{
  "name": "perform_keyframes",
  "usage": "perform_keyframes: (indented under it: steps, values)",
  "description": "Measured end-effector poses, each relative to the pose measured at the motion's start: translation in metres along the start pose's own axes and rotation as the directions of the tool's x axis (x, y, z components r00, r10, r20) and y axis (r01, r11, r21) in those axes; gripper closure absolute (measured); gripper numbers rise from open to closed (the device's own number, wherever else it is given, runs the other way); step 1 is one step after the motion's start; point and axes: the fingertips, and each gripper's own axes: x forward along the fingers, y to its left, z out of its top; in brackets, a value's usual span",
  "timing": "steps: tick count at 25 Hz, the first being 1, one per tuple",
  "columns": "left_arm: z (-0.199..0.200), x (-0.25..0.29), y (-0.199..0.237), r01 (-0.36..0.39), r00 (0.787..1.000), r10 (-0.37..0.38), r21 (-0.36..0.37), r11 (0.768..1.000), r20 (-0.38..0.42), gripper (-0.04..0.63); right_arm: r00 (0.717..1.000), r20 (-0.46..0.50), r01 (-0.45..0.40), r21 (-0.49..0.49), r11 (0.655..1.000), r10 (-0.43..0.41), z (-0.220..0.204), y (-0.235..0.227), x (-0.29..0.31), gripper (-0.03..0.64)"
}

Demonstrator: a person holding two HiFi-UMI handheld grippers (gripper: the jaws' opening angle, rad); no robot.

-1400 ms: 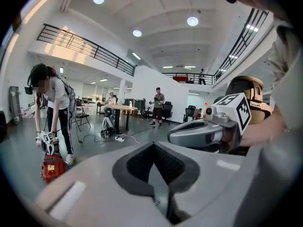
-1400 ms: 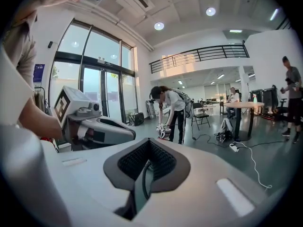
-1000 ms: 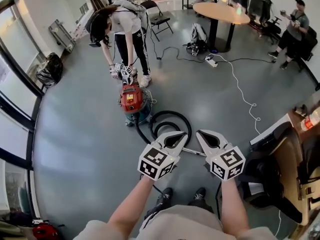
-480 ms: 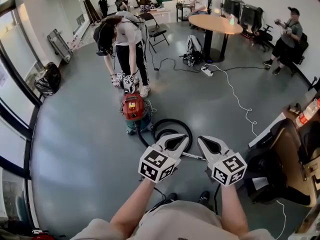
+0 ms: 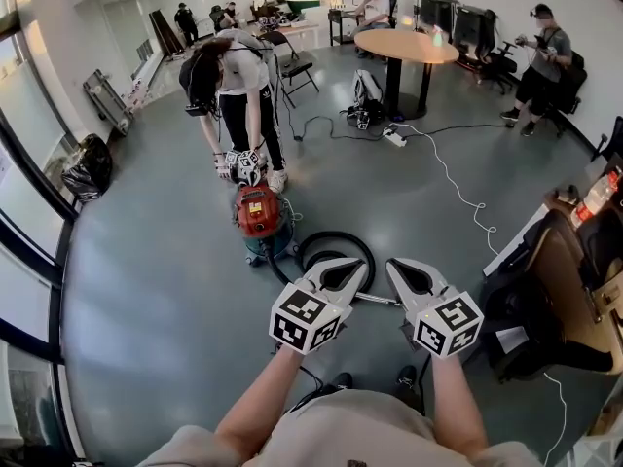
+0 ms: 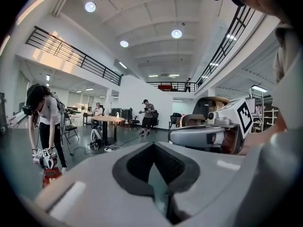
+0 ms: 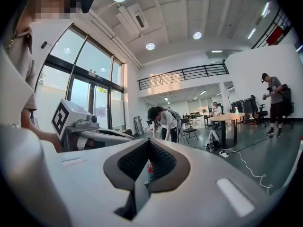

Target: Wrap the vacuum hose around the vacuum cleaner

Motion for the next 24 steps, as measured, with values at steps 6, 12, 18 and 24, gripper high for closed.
perform_keyframes:
  steps: [6, 12, 18, 24]
  values:
    - [-0.001, -0.008, -0.006, 0.015, 1.000, -0.015, 0.004, 1.000, 0.001, 0.595, 1.000, -0.001, -0.003, 0.002, 1.000, 0.003, -0.002, 0.010, -0.002, 0.595]
    - [-0.005, -0.013, -0.007, 0.019, 1.000, -0.019, -0.001, 1.000, -0.006, 0.595, 1.000, -0.004, -0.009, 0.001, 1.000, 0.009, -0.003, 0.017, 0.001, 0.595]
    - [-0.007, -0.013, -0.005, 0.019, 1.000, -0.019, -0.009, 1.000, -0.005, 0.595, 1.000, -0.004, -0.010, 0.000, 1.000, 0.010, -0.003, 0.017, 0.003, 0.595]
    - [-0.007, -0.010, -0.001, 0.023, 1.000, -0.023, -0.009, 1.000, -0.006, 0.595, 1.000, 0.002, -0.011, 0.000, 1.000, 0.011, -0.001, 0.015, 0.009, 0.595]
